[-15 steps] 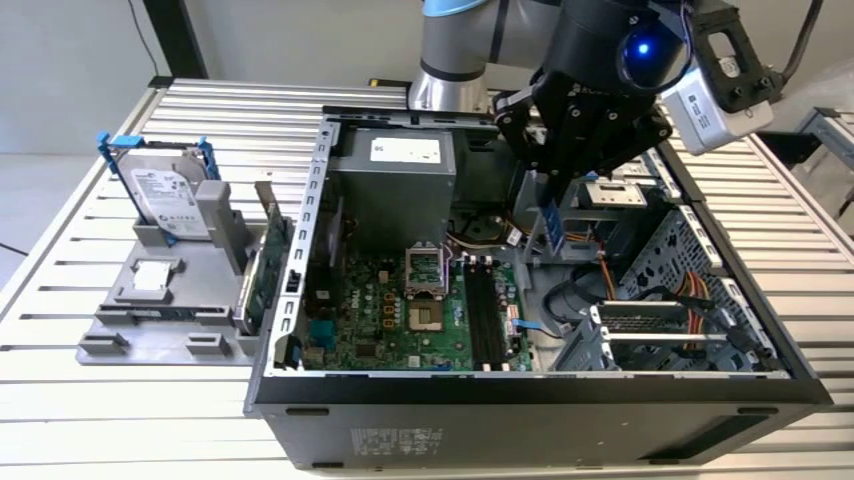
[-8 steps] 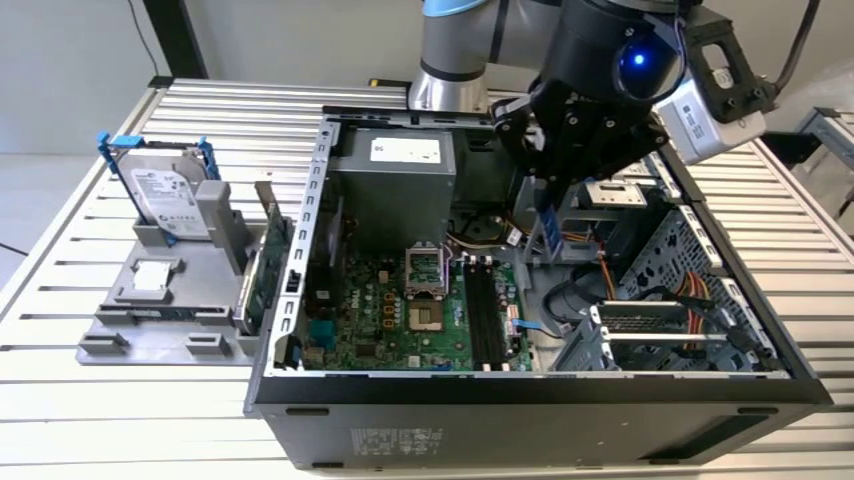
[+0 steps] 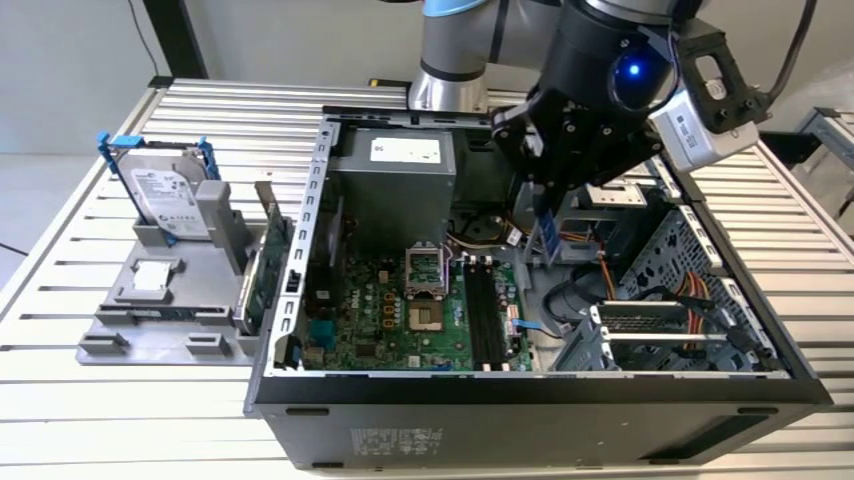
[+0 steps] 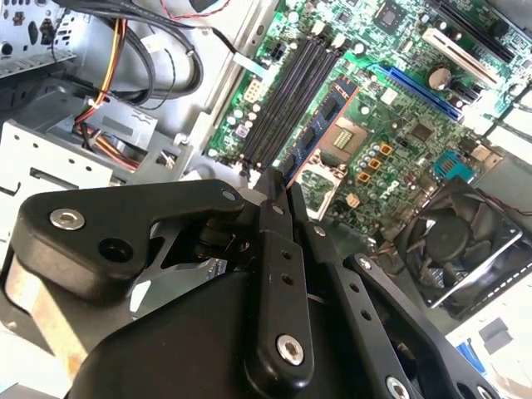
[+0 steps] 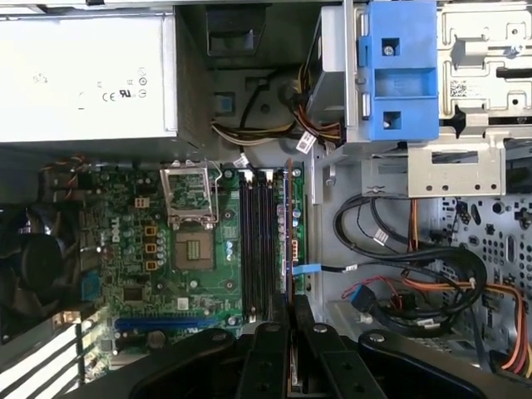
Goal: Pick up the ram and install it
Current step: 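Insert the ram into the slot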
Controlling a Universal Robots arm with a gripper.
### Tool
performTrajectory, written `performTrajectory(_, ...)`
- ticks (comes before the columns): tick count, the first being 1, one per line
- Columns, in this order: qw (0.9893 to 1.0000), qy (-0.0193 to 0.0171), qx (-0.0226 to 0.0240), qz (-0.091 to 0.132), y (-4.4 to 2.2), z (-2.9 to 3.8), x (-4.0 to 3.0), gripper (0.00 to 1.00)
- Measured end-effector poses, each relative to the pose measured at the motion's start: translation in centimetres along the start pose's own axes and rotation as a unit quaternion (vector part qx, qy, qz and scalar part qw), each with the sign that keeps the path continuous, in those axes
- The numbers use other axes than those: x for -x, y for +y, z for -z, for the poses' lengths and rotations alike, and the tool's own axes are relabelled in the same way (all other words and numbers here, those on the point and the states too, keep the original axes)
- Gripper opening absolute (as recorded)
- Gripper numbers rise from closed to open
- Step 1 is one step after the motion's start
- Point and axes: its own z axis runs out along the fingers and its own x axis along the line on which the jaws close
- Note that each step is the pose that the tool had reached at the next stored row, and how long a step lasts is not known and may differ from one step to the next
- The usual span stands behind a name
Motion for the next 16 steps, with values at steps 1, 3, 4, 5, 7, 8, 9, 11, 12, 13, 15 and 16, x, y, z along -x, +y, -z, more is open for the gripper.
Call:
performTrajectory(1, 1.0000, 0.0000, 0.0000, -0.001, 0.00, -0.07, 0.00, 0.00)
performTrajectory(3, 1.0000, -0.0001, -0.0001, -0.002, -0.01, -0.19, 0.00, 0.00)
performTrajectory(4, 1.0000, -0.0001, 0.0000, -0.004, -0.01, -0.25, 0.00, 0.00)
performTrajectory(5, 1.0000, -0.0002, 0.0000, -0.006, -0.01, -0.31, 0.01, 0.00)
performTrajectory(7, 1.0000, -0.0003, 0.0000, -0.010, -0.01, -0.41, 0.01, 0.00)
performTrajectory(8, 0.9999, -0.0004, -0.0001, -0.011, -0.02, -0.46, 0.01, 0.00)
performTrajectory(9, 0.9999, -0.0005, 0.0000, -0.013, -0.02, -0.52, 0.00, 0.00)
performTrajectory(11, 0.9999, -0.0005, 0.0000, -0.014, -0.03, -0.73, 0.00, 0.00)
performTrajectory(12, 0.9999, -0.0005, 0.0000, -0.014, -0.03, -0.84, 0.00, 0.00)
performTrajectory(13, 0.9999, -0.0005, -0.0001, -0.014, -0.04, -0.95, 0.00, 0.00)
performTrajectory(15, 0.9999, -0.0005, -0.0001, -0.014, -0.04, -1.31, 0.01, 0.00)
performTrajectory(16, 0.9999, -0.0005, -0.0001, -0.014, -0.04, -1.45, 0.01, 0.00)
